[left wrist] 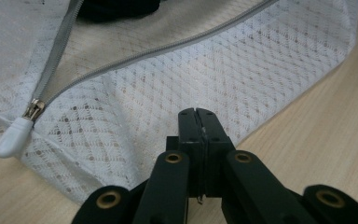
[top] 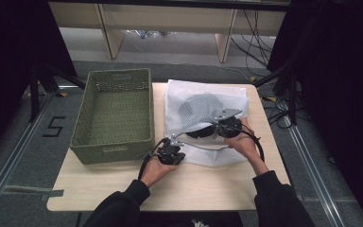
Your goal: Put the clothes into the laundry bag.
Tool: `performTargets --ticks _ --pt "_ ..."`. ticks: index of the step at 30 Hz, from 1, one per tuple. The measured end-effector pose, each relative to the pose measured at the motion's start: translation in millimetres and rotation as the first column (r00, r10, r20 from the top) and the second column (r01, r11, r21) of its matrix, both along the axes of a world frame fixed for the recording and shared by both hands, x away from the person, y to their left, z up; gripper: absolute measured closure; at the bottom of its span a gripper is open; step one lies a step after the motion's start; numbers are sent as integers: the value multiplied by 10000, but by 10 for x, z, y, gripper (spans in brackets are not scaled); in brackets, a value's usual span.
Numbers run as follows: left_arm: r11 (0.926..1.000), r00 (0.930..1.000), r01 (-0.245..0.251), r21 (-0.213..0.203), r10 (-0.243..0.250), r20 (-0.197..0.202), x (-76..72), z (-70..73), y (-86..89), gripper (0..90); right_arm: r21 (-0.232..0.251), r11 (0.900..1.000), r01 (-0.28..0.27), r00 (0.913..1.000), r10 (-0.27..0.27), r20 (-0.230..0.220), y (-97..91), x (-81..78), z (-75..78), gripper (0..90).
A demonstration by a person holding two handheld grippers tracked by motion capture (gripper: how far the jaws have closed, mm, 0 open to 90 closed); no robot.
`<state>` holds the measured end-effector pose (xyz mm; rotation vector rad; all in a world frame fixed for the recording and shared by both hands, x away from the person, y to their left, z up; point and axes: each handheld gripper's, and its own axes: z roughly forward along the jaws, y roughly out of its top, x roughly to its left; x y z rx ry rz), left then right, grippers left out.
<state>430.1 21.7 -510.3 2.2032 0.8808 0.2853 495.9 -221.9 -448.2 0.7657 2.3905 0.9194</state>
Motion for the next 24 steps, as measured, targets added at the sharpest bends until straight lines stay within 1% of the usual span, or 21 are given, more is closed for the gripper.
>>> performTargets --ticks 1,3,4,5,7,8,9,10,11,12,13,15,16,17,18,19,21,22,23,24 --pt "10000 10000 73 67 -73 30 3 5 2 889 4 9999 -135 9997 135 208 -6 -46 35 900" --pt "10000 10000 11 16 -12 13 5 3 3 887 -36 9993 -374 9989 375 271 -8 -148 97 900" --pt "10000 10000 -32 -64 31 -47 1 -1 5 885 58 9989 -464 9986 463 241 4 -199 115 900" --pt "10000 10000 -54 -64 54 -29 -1 -3 8 881 29 9983 -591 9978 589 305 12 -232 129 900" --pt "10000 10000 -1 -51 1 -12 -1 0 10 872 -102 9967 -800 9964 803 278 45 -300 122 900" --pt "9999 10000 -5 -120 4 -64 0 -1 10 868 -145 9960 -877 9959 880 197 67 -332 98 900" --pt "9999 9998 57 -99 -59 -169 -3 6 16 861 -268 9945 -1011 9949 1012 11 84 -357 66 900" --pt "9999 9998 65 -140 -68 -205 -8 7 13 848 -351 9941 -1024 9947 1022 -79 100 -382 27 900" --pt "9999 9996 155 -39 -156 -217 -19 13 11 833 -435 9924 -1148 9933 1141 -191 116 -396 -19 900" --pt "9997 9995 238 -51 -239 -203 -31 16 3 819 -577 9911 -1202 9925 1185 -312 131 -410 -69 900" --pt "9995 9992 325 -12 -325 -248 -38 23 -1 808 -705 9905 -1177 9928 1159 -291 148 -423 -128 899" --pt "9993 9985 359 -94 -363 -412 -68 38 -15 777 -888 9890 -1183 9917 1131 -609 160 -442 -221 899" --pt "9989 9983 471 -68 -473 -348 -87 50 -21 758 -1042 9873 -1200 9910 1128 -724 164 -445 -259 899" --pt "9984 9981 547 -144 -551 -291 -110 63 -27 742 -1150 9855 -1248 9901 1163 -784 170 -440 -292 899" --pt "9980 9978 610 -184 -614 -253 -131 87 -30 724 -1321 9813 -1401 9885 1309 -757 180 -426 -324 899" --pt "9973 9975 664 -299 -671 -233 -151 116 -31 712 -1506 9773 -1492 9862 1360 -944 186 -423 -348 899" --pt "9963 9974 695 -499 -704 -170 -192 168 -32 689 -1702 9733 -1540 9844 1363 -1113 190 -429 -416 899" --pt "9967 9977 660 -475 -666 -113 -214 190 -26 677 -1819 9724 -1459 9828 1214 -1393 192 -441 -440 899" --pt "9966 9976 682 -468 -686 -61 -238 207 -18 665 -1870 9717 -1440 9830 1187 -1401 197 -441 -464 898" --pt "9961 9973 723 -507 -729 -113 -267 221 -11 655 -2015 9676 -1523 9820 1251 -1412 201 -442 -465 897"
